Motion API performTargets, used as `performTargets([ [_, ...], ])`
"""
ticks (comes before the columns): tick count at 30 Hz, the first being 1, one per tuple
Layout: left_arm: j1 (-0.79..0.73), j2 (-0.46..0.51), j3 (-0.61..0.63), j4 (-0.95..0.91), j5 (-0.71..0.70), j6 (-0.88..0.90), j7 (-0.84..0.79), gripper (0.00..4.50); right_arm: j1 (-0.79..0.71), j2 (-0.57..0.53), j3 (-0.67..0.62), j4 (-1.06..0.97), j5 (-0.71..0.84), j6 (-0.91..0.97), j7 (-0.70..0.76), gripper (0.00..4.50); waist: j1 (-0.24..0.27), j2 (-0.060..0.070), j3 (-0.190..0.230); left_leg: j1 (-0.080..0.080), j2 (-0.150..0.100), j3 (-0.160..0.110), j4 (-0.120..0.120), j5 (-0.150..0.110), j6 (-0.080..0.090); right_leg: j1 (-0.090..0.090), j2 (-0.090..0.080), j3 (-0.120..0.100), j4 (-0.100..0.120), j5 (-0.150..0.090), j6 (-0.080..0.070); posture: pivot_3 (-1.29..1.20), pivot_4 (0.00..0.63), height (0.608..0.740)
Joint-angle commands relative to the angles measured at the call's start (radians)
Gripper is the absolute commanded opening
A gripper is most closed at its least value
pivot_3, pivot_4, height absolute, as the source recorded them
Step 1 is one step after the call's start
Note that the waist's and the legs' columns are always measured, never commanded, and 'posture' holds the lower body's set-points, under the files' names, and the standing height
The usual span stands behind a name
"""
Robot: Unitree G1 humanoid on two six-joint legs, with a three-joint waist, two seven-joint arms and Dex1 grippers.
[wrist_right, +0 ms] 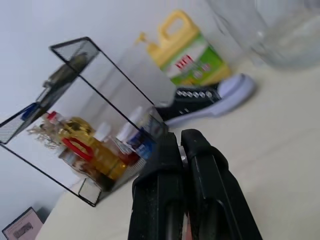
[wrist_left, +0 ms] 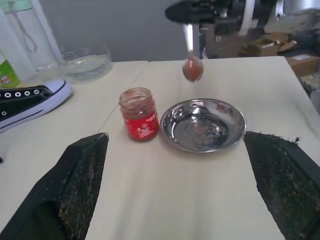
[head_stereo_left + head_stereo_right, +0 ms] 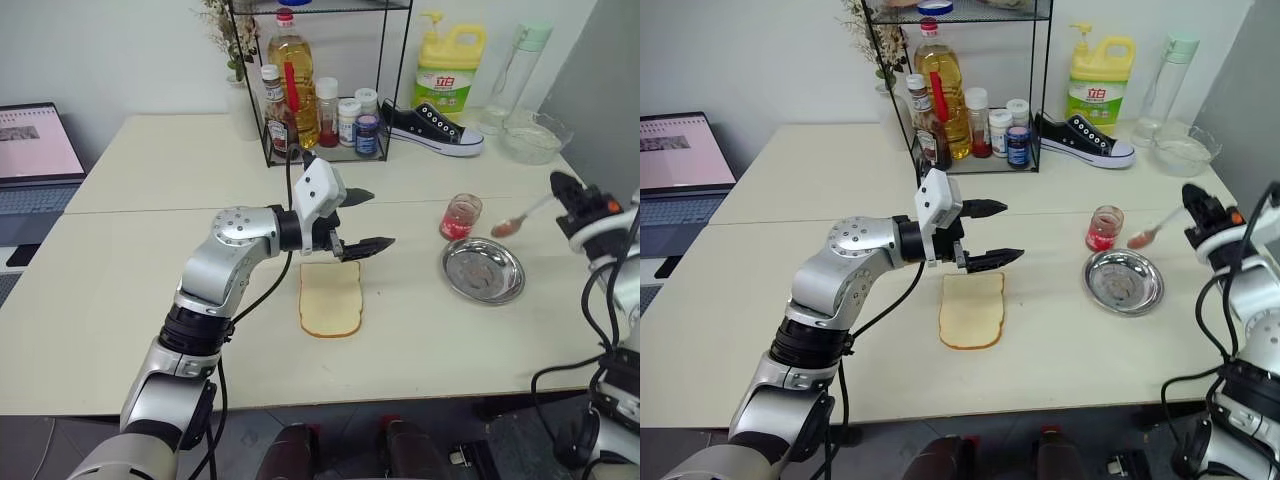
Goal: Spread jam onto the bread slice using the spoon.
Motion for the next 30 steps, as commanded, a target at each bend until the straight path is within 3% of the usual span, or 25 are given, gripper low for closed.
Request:
performTargets([
  [1, -0.027, -0.025, -0.004, 0.020, 0.021, -0.058, 0.021, 4.50, -0.102, -0.028, 0.111, -0.005, -0.132, -0.083, 0.029, 0.03, 0.001, 0.000, 0.000, 0.000, 0.000, 0.000, 0.000, 0.000, 0.000, 0.000, 0.000, 0.000, 0.000, 0.000, 0.000, 0.00, 0.150, 0.740],
  [9, -0.016, -0.049, -0.008, 0.031, 0.041, -0.085, 0.036, 4.50, -0.234, -0.024, 0.278, 0.208, -0.439, -0.332, 0.131, 0.03, 0.005, 0.000, 0.000, -0.001, -0.001, 0.001, 0.000, 0.000, 0.000, -0.001, -0.001, 0.000, 0.000, 0.000, 0.000, 0.00, 0.150, 0.740],
  [30, 0.002, -0.040, -0.003, -0.054, 0.026, -0.026, 0.065, 4.50, -0.303, 0.060, 0.379, 0.593, -0.722, -0.684, 0.267, 0.03, 0.001, 0.000, 0.000, -0.001, 0.000, 0.001, 0.000, 0.000, 0.000, -0.003, -0.001, 0.000, 0.000, 0.000, 0.000, 0.00, 0.150, 0.740],
])
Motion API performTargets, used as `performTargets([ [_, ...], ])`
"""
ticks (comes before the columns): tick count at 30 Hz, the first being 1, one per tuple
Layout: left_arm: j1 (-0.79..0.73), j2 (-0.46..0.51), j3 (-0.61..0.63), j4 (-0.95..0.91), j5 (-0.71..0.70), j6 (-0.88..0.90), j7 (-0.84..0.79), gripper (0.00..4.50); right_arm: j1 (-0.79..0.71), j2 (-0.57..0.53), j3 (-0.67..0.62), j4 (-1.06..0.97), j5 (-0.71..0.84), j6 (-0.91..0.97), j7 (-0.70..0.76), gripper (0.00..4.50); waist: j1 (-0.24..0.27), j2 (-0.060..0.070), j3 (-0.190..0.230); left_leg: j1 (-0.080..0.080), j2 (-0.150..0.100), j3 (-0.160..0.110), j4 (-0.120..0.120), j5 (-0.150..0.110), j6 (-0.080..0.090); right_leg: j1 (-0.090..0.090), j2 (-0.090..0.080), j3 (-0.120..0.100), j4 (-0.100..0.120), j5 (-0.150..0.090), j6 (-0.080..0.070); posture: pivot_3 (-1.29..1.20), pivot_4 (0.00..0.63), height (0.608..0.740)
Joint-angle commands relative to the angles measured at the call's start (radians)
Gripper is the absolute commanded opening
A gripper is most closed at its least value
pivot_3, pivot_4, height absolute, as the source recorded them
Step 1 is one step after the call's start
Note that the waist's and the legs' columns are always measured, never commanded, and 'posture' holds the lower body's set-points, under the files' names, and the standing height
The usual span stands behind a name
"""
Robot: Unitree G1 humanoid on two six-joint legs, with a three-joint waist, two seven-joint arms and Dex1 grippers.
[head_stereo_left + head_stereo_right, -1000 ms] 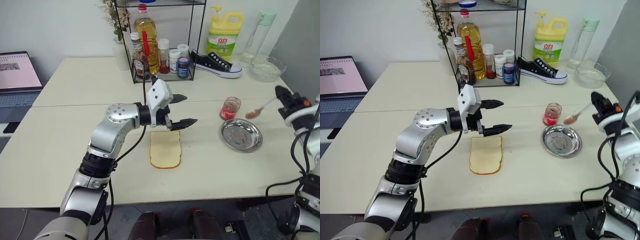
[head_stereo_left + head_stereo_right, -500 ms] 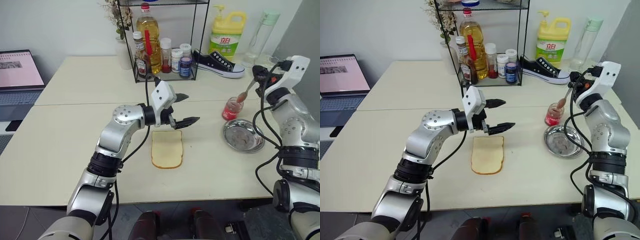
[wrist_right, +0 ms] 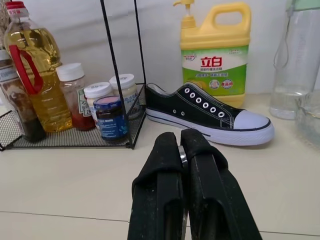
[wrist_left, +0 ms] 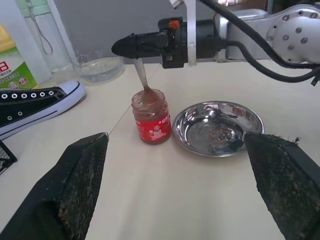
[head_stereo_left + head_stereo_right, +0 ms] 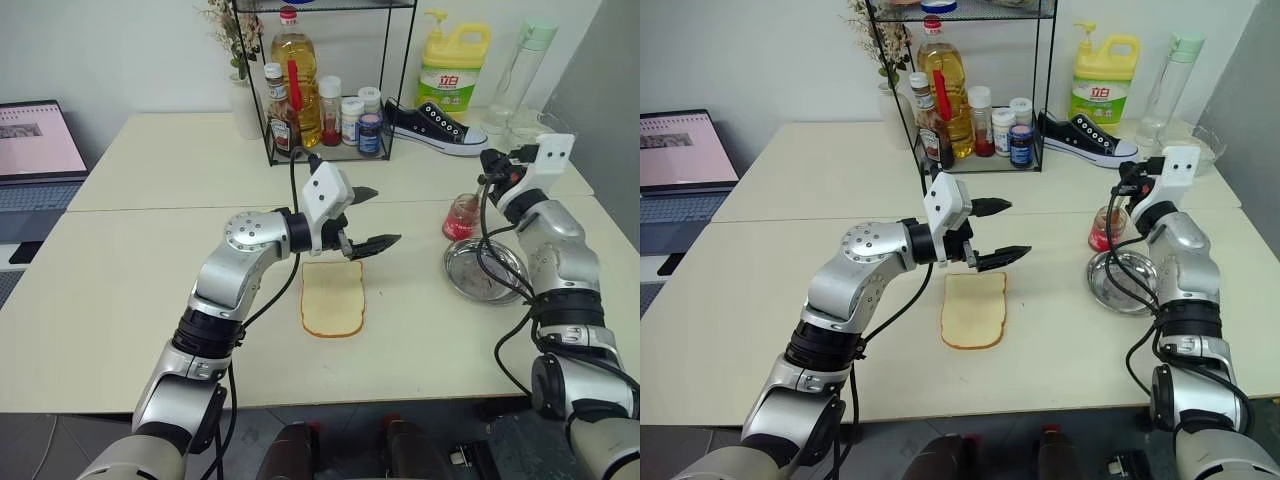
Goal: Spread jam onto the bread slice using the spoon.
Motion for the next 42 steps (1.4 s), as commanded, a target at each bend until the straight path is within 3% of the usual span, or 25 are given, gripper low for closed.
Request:
performTargets([
  [1, -0.008, 0.004, 0.010, -0.058, -0.015, 0.007, 0.008, 4.50, -0.042, 0.002, 0.000, 0.036, -0.034, -0.086, 0.019, 0.03, 0.000, 0.000, 0.000, 0.000, 0.000, 0.000, 0.000, 0.000, 0.000, 0.000, 0.000, 0.000, 0.000, 0.000, 0.000, 0.00, 0.150, 0.740],
  [19, 0.006, 0.036, 0.028, -0.108, -0.026, 0.051, 0.023, 4.50, -0.034, 0.030, 0.063, 0.189, -0.167, -0.237, 0.031, 0.03, -0.001, 0.000, 0.000, 0.000, 0.000, 0.000, 0.000, 0.000, 0.000, 0.000, 0.000, 0.000, 0.000, 0.000, 0.000, 0.00, 0.150, 0.740],
  [31, 0.001, 0.038, 0.028, -0.105, -0.026, 0.054, 0.021, 4.50, -0.051, 0.071, -0.121, 0.092, 0.058, 0.016, -0.034, 0.03, 0.000, 0.000, 0.000, 0.000, 0.000, 0.000, 0.000, 0.000, 0.000, 0.000, 0.000, 0.001, 0.000, 0.000, 0.000, 0.00, 0.150, 0.740],
  [42, -0.020, 0.023, 0.019, -0.061, -0.020, 0.027, 0.007, 4.50, -0.039, 0.069, -0.221, -0.061, 0.159, 0.153, -0.140, 0.03, 0.000, 0.000, 0.000, 0.000, 0.000, 0.000, 0.000, 0.000, 0.000, 0.000, 0.000, 0.001, 0.000, 0.000, 0.000, 0.00, 0.150, 0.740],
])
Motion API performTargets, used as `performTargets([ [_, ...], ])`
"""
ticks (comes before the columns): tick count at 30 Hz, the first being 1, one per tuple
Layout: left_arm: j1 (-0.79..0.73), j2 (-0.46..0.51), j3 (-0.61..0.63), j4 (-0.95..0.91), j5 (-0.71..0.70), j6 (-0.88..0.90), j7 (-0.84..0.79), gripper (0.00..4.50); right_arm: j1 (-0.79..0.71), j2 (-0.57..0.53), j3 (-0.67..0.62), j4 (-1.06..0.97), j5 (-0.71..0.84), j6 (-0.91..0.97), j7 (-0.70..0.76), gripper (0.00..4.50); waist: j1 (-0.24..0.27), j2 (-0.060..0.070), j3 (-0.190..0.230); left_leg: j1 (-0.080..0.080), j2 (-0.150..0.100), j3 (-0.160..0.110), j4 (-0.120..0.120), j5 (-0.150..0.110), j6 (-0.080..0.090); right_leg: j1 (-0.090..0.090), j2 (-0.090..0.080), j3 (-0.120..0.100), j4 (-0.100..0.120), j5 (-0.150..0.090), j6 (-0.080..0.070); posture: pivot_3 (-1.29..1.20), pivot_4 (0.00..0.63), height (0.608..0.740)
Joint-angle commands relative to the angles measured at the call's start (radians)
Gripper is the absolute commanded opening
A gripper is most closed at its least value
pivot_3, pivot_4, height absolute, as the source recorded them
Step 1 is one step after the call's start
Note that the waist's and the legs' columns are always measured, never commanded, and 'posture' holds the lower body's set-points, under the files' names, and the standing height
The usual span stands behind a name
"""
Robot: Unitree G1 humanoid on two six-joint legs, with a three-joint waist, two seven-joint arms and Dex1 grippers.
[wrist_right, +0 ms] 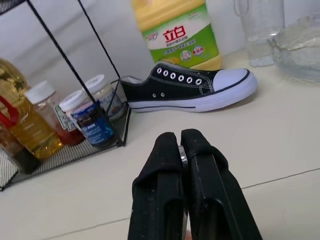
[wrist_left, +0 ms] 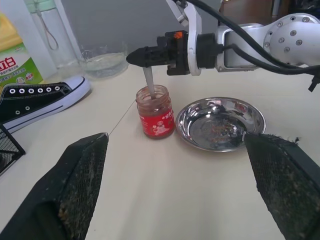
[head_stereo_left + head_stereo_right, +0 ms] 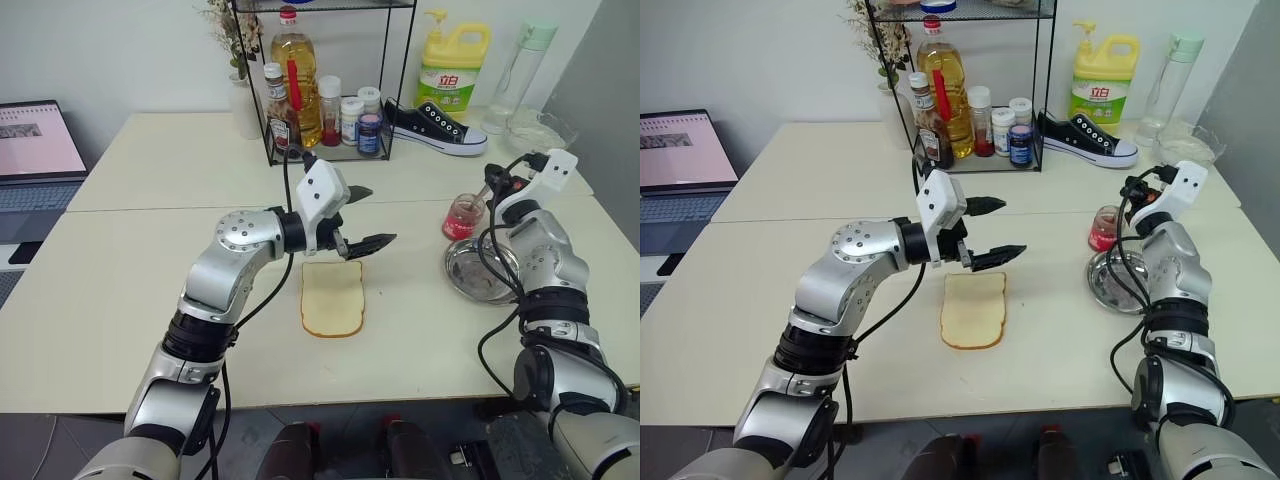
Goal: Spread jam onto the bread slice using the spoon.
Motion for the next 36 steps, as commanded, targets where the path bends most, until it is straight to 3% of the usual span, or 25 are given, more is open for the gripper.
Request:
performTargets([
  [1, -0.028, -0.006, 0.008, 0.004, -0.012, -0.029, -0.008, 4.50, -0.020, -0.010, -0.041, -0.089, 0.040, 0.018, -0.037, 0.03, 0.000, 0.000, 0.000, 0.000, 0.000, 0.000, 0.000, 0.000, 0.000, 0.000, 0.000, 0.000, 0.000, 0.000, 0.000, 0.00, 0.150, 0.740],
  [14, -0.047, -0.022, 0.004, 0.047, -0.010, -0.059, -0.030, 4.50, -0.009, -0.016, -0.165, -0.194, 0.144, 0.103, -0.166, 0.03, 0.000, 0.000, 0.000, 0.000, 0.000, 0.000, 0.000, 0.000, 0.000, 0.000, 0.000, 0.000, 0.000, 0.000, 0.000, 0.00, 0.150, 0.740],
  [22, -0.067, -0.023, 0.006, 0.081, -0.009, -0.081, -0.051, 4.50, -0.050, 0.019, -0.273, -0.219, 0.298, 0.146, -0.279, 0.03, 0.000, 0.000, 0.000, 0.000, 0.000, 0.001, 0.000, 0.000, 0.000, 0.000, 0.000, 0.000, 0.000, 0.000, 0.000, 0.00, 0.150, 0.740],
  [29, -0.009, 0.050, 0.057, 0.031, -0.054, -0.044, -0.093, 4.50, -0.054, 0.052, -0.206, -0.371, 0.362, 0.241, -0.306, 0.03, -0.005, 0.000, 0.000, 0.000, 0.000, 0.001, -0.001, 0.000, 0.000, -0.001, 0.000, 0.000, 0.000, 0.000, 0.000, 0.00, 0.150, 0.740],
  [36, 0.328, 0.258, 0.189, -0.252, -0.167, 0.091, -0.112, 4.50, -0.007, 0.099, 0.006, -0.653, 0.415, 0.422, -0.257, 0.03, -0.024, 0.002, 0.000, -0.004, 0.006, 0.003, -0.004, 0.000, 0.000, -0.008, 0.001, 0.002, 0.001, 0.000, -0.001, 0.00, 0.150, 0.740],
])
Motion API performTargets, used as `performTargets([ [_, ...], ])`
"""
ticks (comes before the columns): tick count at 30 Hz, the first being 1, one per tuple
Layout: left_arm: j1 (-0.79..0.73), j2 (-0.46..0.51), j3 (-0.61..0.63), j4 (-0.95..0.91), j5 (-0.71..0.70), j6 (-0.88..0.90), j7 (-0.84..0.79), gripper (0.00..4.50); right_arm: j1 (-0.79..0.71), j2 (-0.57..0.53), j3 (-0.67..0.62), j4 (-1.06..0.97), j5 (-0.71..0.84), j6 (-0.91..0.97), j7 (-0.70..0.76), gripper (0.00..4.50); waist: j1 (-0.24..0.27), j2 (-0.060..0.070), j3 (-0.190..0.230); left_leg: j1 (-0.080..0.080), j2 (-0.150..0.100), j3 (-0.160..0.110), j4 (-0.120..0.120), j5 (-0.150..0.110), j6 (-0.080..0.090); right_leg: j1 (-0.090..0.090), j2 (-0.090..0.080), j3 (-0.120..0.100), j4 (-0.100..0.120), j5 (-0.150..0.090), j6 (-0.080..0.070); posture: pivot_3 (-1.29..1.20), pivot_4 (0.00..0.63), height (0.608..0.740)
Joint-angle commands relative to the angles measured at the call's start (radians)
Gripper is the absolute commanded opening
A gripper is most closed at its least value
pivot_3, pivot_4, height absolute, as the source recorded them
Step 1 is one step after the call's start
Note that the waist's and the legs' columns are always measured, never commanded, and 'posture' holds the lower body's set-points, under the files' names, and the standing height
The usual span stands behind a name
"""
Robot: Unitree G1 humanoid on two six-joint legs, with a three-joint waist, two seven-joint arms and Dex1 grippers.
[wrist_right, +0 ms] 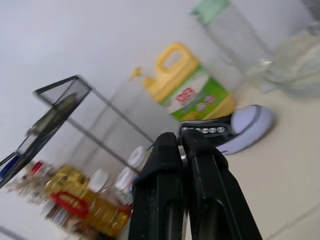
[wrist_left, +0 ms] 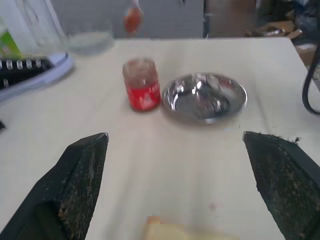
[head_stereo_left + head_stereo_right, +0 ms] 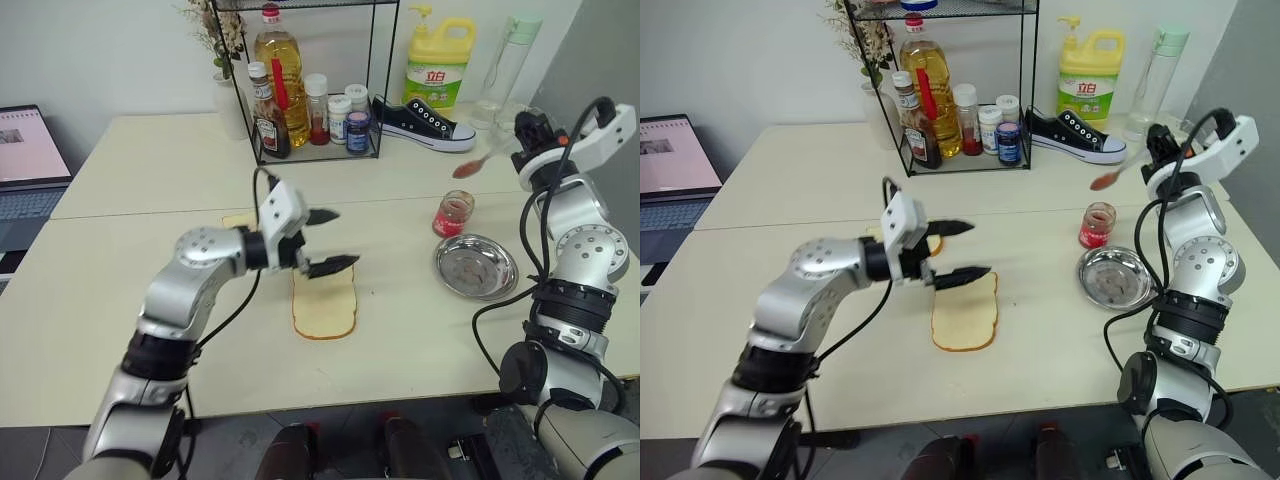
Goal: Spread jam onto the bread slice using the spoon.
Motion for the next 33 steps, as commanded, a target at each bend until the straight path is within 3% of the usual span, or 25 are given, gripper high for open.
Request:
performTargets([
  [1, 0.139, 0.075, 0.111, -0.186, -0.088, 0.069, 0.008, 4.50, 0.023, 0.019, 0.117, -0.180, 0.050, 0.083, 0.048, 0.03, -0.002, 0.000, 0.000, 0.000, 0.001, 0.000, 0.000, 0.000, 0.000, 0.000, 0.000, 0.000, 0.000, 0.000, 0.000, 0.00, 0.150, 0.740],
  [5, 0.355, 0.115, 0.216, -0.380, -0.162, 0.150, 0.075, 4.50, 0.111, 0.075, 0.293, -0.338, 0.052, 0.140, 0.106, 0.03, 0.002, 0.000, 0.000, -0.001, 0.001, -0.003, 0.000, 0.000, 0.000, 0.000, 0.000, -0.001, -0.001, 0.000, -0.001, 0.00, 0.150, 0.740],
  [11, 0.552, 0.124, 0.325, -0.507, -0.204, 0.172, 0.147, 4.50, 0.203, 0.100, 0.463, -0.398, -0.012, 0.119, 0.228, 0.03, 0.029, 0.000, 0.000, -0.001, 0.000, -0.004, 0.003, 0.000, 0.000, 0.001, 0.000, -0.002, -0.001, 0.000, -0.002, 0.00, 0.150, 0.740],
  [16, 0.765, 0.100, 0.415, -0.550, -0.179, 0.108, 0.176, 4.50, 0.247, 0.050, 0.688, -0.349, -0.233, -0.073, 0.451, 0.03, 0.022, -0.001, 0.000, 0.000, 0.001, -0.003, 0.002, 0.000, 0.000, 0.002, 0.000, -0.002, -0.001, 0.000, -0.003, 0.00, 0.150, 0.740],
  [24, 0.818, 0.078, 0.419, -0.586, -0.193, 0.090, 0.230, 4.50, 0.303, 0.055, 0.824, -0.257, -0.447, -0.320, 0.617, 0.03, 0.025, -0.002, -0.001, 0.000, 0.002, -0.004, 0.002, 0.000, -0.001, 0.002, 0.001, -0.003, -0.001, 0.000, -0.003, 0.00, 0.150, 0.740],
  [33, 0.793, 0.085, 0.383, -0.592, -0.205, 0.092, 0.252, 4.50, 0.320, 0.083, 0.831, -0.258, -0.508, -0.388, 0.676, 0.03, 0.025, -0.002, -0.001, 0.000, 0.002, -0.004, 0.002, -0.001, -0.001, 0.002, 0.001, -0.003, -0.001, 0.000, -0.003, 0.00, 0.150, 0.740],
])
